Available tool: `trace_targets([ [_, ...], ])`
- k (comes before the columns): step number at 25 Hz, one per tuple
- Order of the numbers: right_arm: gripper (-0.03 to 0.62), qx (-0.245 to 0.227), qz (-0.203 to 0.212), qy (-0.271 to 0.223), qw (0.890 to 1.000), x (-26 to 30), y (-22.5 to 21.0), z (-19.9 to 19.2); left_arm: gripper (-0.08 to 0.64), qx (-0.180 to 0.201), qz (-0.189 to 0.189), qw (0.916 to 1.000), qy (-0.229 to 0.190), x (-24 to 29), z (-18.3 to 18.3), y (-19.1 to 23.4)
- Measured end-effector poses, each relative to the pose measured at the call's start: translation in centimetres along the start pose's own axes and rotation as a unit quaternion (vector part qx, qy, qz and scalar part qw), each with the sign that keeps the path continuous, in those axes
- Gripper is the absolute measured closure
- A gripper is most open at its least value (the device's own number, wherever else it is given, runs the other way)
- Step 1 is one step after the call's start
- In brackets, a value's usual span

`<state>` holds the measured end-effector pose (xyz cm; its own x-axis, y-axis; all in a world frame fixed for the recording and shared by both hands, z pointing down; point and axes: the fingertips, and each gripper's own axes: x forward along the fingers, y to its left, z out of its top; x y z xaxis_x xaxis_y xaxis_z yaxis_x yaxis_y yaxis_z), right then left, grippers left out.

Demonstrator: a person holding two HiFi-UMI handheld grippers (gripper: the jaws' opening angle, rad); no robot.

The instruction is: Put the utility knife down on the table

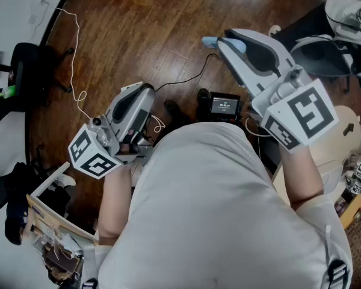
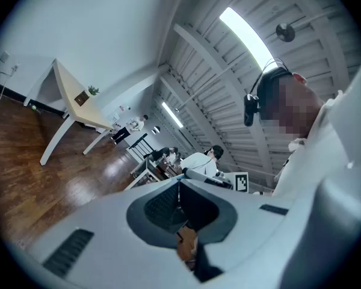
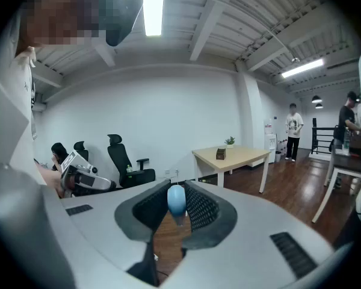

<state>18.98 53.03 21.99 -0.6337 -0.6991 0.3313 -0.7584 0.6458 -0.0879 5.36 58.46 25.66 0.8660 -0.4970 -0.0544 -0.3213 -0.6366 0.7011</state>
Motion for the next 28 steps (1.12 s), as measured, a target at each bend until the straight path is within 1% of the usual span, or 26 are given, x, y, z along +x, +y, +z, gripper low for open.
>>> trace_targets([
  [9,0.518,0.002,-0.009,0.004,1.0,1.4,1.6,-0.2,0.557,0.012,-0.002,0.9998,0.015,-1.3,0.8,0.9],
  [14,0.518,0.005,-0.018,0.001,1.0,0.9,2.1,-1.8,0.557,0.022,-0.007,0.9995,0.02,-1.5,-0.1,1.1],
  [19,0.518,0.001,-0.026,0.011,1.0,3.3,3.9,0.0,0.557,0.019,-0.021,0.9995,0.017,-3.1,3.0,2.0],
  [25,0.518,-0.002,-0.033,0.008,0.999,3.5,4.6,-1.8,0.557,0.021,-0.032,0.999,0.023,-3.8,1.2,2.6],
  [28,0.518,-0.008,-0.036,0.011,0.999,4.5,5.4,-0.1,0.557,0.017,-0.035,0.999,0.022,-4.7,2.7,2.7],
])
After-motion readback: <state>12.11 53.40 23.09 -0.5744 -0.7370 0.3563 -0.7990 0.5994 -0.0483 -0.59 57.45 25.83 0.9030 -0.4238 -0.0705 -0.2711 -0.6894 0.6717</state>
